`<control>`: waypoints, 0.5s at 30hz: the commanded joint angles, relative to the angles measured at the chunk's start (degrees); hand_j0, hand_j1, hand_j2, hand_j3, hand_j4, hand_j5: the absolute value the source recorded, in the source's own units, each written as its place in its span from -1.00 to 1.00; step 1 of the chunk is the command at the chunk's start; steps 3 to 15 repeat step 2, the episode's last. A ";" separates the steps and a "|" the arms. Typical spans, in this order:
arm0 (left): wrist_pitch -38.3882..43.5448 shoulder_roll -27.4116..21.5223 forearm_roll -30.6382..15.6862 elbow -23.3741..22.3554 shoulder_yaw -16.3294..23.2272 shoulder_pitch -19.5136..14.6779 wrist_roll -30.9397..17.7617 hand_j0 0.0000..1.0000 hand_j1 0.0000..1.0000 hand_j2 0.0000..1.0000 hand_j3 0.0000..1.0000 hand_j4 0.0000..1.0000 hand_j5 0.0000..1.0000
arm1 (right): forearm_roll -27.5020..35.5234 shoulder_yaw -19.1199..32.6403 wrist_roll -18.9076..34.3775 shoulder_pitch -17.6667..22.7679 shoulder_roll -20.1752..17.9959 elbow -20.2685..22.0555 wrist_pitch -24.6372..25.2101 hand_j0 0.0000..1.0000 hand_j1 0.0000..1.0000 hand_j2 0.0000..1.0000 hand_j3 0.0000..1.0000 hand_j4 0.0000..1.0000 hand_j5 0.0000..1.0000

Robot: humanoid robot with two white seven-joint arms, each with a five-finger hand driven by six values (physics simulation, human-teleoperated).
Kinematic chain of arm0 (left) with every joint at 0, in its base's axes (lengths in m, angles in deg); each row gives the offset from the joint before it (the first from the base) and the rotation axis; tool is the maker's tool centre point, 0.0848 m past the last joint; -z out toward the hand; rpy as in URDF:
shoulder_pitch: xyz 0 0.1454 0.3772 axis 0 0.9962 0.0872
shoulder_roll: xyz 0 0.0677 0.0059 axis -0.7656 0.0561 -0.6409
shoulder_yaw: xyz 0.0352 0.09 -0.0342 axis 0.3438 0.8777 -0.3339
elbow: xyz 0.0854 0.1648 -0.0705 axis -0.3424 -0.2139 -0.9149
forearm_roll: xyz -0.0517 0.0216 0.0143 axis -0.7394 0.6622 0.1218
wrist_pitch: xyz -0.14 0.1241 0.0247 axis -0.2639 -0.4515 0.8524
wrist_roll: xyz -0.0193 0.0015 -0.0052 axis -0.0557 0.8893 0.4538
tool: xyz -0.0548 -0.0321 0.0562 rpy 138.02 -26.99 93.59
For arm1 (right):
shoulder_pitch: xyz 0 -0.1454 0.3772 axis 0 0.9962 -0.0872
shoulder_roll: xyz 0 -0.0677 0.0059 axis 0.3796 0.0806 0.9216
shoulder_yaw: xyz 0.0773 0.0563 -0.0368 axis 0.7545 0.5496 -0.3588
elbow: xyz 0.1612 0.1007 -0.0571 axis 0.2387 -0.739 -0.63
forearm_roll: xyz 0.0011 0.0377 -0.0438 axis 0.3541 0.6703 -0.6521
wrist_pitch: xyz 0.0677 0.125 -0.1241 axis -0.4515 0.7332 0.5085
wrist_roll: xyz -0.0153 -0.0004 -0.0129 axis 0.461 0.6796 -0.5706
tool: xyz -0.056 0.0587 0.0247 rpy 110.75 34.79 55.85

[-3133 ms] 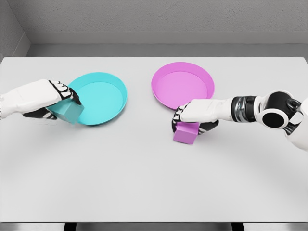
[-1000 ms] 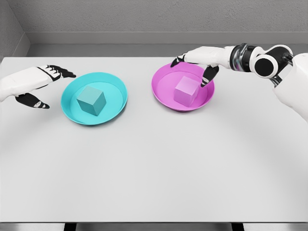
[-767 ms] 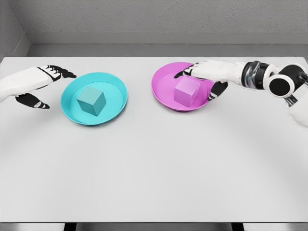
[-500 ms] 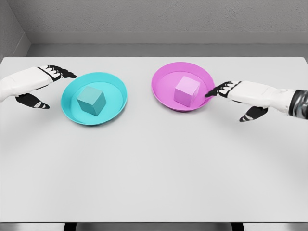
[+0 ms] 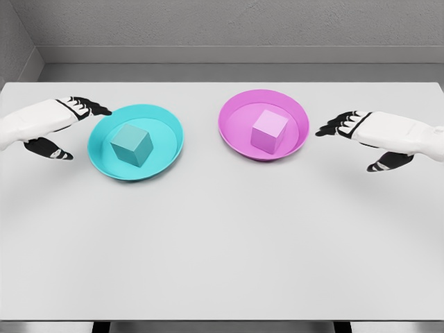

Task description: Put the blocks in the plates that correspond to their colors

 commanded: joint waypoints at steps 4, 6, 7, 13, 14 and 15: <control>0.07 -0.16 -0.43 0.02 -0.12 0.00 0.03 1.00 1.00 1.00 1.00 1.00 1.00 | 0.34 0.04 -0.03 0.00 -0.12 -0.03 0.03 1.00 1.00 1.00 1.00 1.00 1.00; 0.07 -0.16 -0.43 0.02 -0.12 0.00 0.03 1.00 1.00 1.00 1.00 1.00 1.00 | 0.34 0.04 -0.03 0.00 -0.12 -0.03 0.03 1.00 1.00 1.00 1.00 1.00 1.00; 0.07 -0.16 -0.43 0.02 -0.12 0.00 0.03 1.00 1.00 1.00 1.00 1.00 1.00 | 0.34 0.04 -0.03 0.00 -0.12 -0.03 0.03 1.00 1.00 1.00 1.00 1.00 1.00; 0.07 -0.16 -0.43 0.02 -0.12 0.00 0.03 1.00 1.00 1.00 1.00 1.00 1.00 | 0.34 0.04 -0.03 0.00 -0.12 -0.03 0.03 1.00 1.00 1.00 1.00 1.00 1.00; 0.07 -0.16 -0.43 0.02 -0.12 0.00 0.03 1.00 1.00 1.00 1.00 1.00 1.00 | 0.34 0.04 -0.03 0.00 -0.12 -0.03 0.03 1.00 1.00 1.00 1.00 1.00 1.00; 0.07 -0.16 -0.43 0.02 -0.12 0.00 0.03 1.00 1.00 1.00 1.00 1.00 1.00 | 0.34 0.04 -0.03 0.00 -0.12 -0.03 0.03 1.00 1.00 1.00 1.00 1.00 1.00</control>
